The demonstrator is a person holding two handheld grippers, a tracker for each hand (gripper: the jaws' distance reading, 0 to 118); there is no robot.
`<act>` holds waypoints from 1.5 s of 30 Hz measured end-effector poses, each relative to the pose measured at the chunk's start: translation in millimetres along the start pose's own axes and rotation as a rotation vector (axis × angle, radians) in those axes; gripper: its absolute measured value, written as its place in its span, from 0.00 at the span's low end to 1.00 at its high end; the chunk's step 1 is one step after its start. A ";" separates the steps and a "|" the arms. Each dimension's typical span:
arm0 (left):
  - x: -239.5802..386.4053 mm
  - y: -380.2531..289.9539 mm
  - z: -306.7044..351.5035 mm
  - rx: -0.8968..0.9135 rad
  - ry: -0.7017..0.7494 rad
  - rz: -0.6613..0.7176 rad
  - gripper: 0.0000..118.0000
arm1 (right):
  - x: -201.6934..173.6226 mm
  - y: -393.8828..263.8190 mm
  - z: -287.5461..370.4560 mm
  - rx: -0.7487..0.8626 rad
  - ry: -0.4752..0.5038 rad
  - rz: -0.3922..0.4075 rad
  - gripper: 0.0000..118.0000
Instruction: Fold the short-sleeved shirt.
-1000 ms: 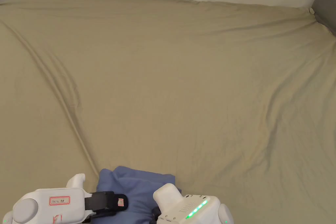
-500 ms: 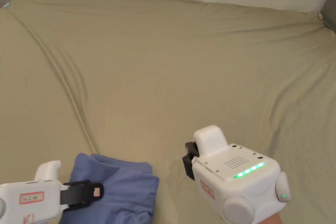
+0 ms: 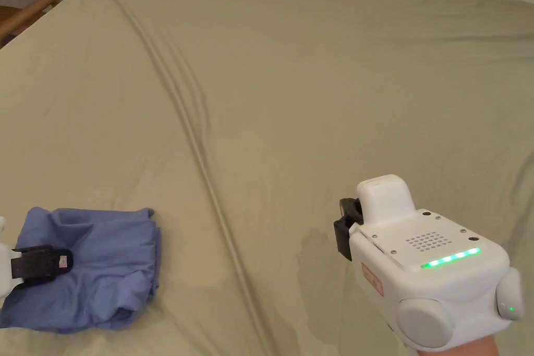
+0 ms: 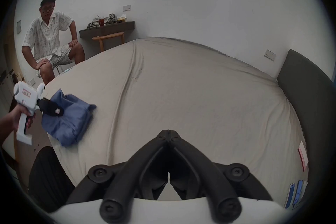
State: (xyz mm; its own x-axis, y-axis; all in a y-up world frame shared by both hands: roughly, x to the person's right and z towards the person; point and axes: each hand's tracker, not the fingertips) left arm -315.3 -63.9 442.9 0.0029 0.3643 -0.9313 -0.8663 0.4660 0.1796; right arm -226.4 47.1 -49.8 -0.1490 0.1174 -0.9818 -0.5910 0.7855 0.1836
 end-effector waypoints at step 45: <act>347.5 -46.3 144.7 0.969 0.096 -0.389 0.39 | 73.3 23.0 159.9 0.356 -0.389 -0.025 0.00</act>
State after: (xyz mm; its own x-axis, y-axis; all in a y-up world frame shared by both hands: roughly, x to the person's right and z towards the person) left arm -201.9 157.7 156.8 0.1186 0.0050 -0.9929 -0.0431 0.9991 -0.0001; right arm -124.2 170.9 -125.1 0.2069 0.2598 -0.9432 -0.2748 0.9407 0.1988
